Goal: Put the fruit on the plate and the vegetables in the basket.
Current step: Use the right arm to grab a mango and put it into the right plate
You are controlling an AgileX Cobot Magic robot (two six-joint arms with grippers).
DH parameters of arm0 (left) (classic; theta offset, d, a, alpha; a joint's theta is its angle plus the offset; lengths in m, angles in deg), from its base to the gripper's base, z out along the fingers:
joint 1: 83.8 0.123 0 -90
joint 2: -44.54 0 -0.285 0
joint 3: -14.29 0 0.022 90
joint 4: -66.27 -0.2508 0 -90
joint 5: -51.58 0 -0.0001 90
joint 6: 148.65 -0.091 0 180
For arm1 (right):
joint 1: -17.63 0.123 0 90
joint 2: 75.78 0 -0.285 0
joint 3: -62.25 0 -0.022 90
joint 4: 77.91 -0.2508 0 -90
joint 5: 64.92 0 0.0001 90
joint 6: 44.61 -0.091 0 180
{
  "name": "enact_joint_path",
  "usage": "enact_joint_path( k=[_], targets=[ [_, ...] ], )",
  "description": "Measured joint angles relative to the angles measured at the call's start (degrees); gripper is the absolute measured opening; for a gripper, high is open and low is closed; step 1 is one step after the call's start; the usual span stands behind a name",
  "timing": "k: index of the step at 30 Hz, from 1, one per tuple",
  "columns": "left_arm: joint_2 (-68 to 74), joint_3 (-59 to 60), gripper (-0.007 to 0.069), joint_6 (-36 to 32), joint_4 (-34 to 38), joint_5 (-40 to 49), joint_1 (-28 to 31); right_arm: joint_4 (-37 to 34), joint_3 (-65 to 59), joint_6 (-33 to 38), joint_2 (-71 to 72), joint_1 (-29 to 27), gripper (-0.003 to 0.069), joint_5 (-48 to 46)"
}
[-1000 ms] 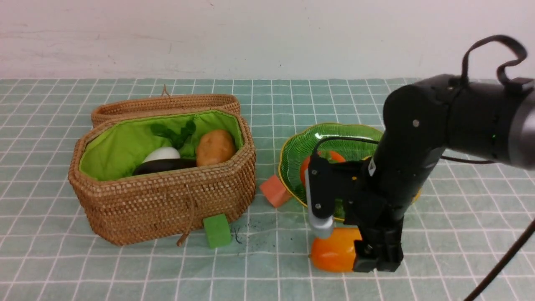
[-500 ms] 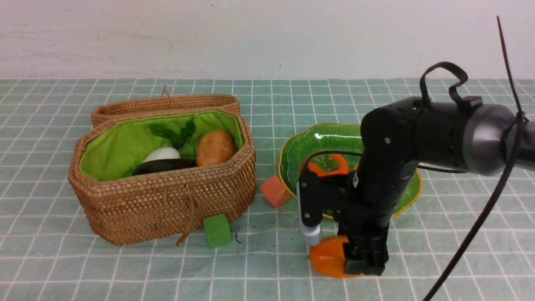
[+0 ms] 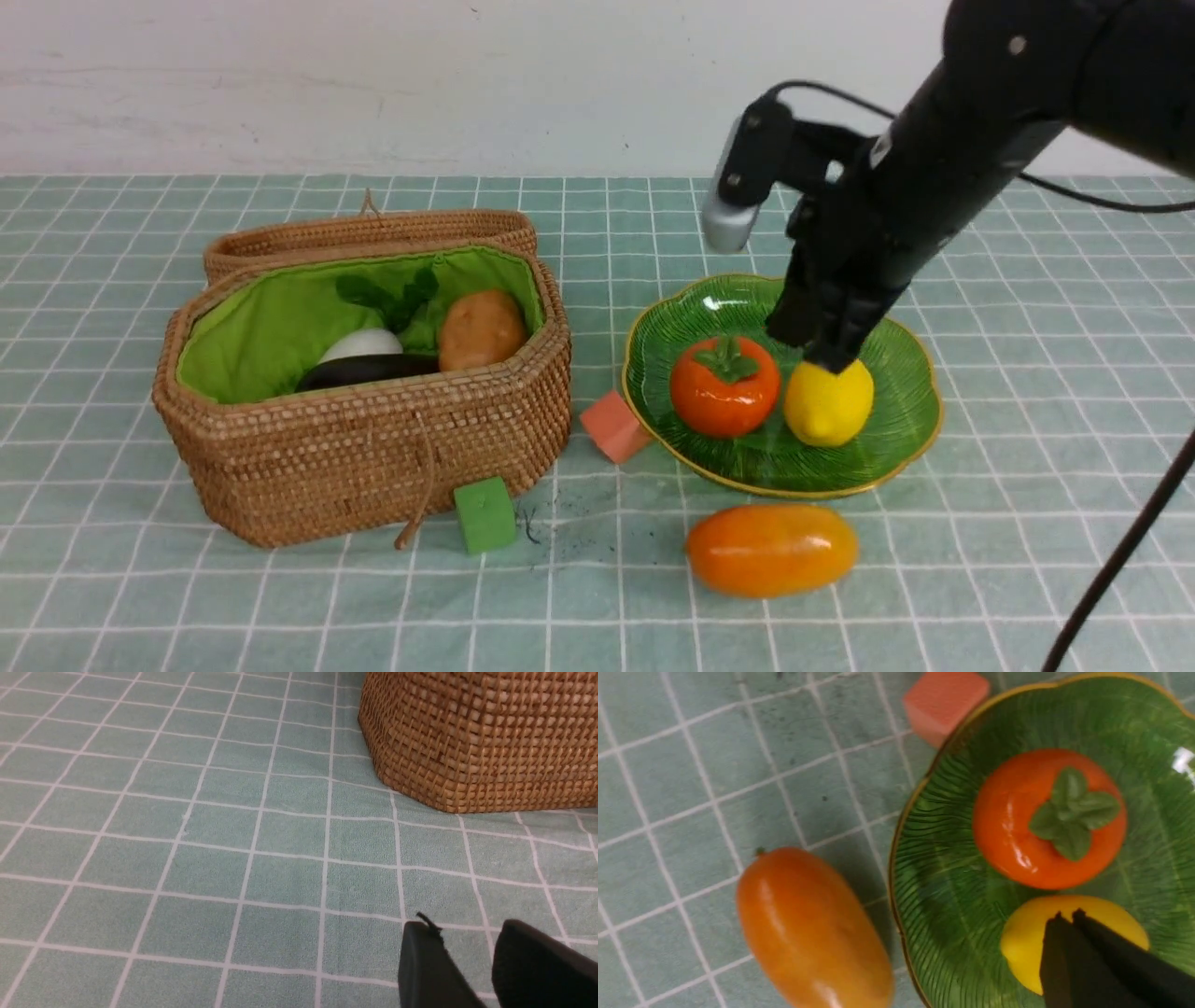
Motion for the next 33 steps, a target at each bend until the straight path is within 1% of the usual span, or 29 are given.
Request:
enact_joint_path(
  k=[2,5,7,8,9,10,11,12,13,14,15,18,23,26,29,31,32,33],
  targets=[
    [0.0,0.0,0.0218,0.0,0.0,0.0,0.0,-0.64,0.05,1.34,-0.37,-0.72,-0.0003,-1.51],
    [0.0,0.0,0.0219,0.0,0.0,0.0,0.0,-1.39,0.05,2.67,-0.43,-0.45,0.0036,-4.2],
    [0.0,0.0,0.0221,0.0,0.0,0.0,0.0,-2.1,0.0,2.68,-0.36,0.69,0.0136,-7.59],
    [0.0,0.0,0.0222,0.0,0.0,0.0,0.0,-2.1,-0.09,2.68,-0.36,0.95,0.016,-8.13],
    [0.0,0.0,0.0224,0.0,0.0,0.0,0.0,-1.98,-0.6,2.85,0.04,2.29,0.0256,-9.48],
    [0.0,0.0,0.0225,0.0,0.0,0.0,0.0,-1.77,-1.19,3.23,0.38,3.14,0.0319,-9.69],
    [0.0,0.0,0.0227,0.0,0.0,0.0,0.0,-1.4,-2.22,4.27,0.89,4.29,0.0403,-9.85],
    [0.0,0.0,0.0229,0.0,0.0,0.0,0.0,-0.44,-4.55,6.29,1.82,6.17,0.0538,-9.91],
    [0.0,0.0,0.0229,0.0,0.0,0.0,0.0,-0.26,-4.9,6.89,1.91,6.41,0.0566,-9.91],
    [0.0,0.0,0.0229,0.0,0.0,0.0,0.0,0.66,-7.07,8.3,2.4,7.73,0.0617,-9.98],
    [0.0,0.0,0.023,0.0,0.0,0.0,0.0,1.34,-8.62,8.92,2.6,8.44,0.0647,-10.05],
    [0.0,0.0,0.0235,0.0,0.0,0.0,0.0,3.38,-15.09,9.97,3.05,9.67,0.0671,-10.05],
    [0.0,0.0,0.0237,0.0,0.0,0.0,0.0,3.48,-23.67,11.2,3.41,10.14,0.0657,-9.02],
    [0.0,0.0,0.0237,0.0,0.0,0.0,0.0,3.33,-26.91,11.81,3.55,10.32,0.065,-6.04],
    [0.0,0.0,0.0237,0.0,0.0,0.0,0.0,3.21,-31.23,14.04,3.55,10.32,0.0639,0.22],
    [0.0,0.0,0.0237,0.0,0.0,0.0,0.0,3.21,-32.18,14.68,3.55,10.32,0.0633,1.91],
    [0.0,0.0,0.0237,0.0,0.0,0.0,0.0,3.27,-33.37,15.36,3.55,10.32,0.0612,4.87],
    [0.0,0.0,0.0237,0.0,0.0,0.0,0.0,3.27,-33.61,15.61,3.55,10.32,0.0597,5.81]
  ],
)
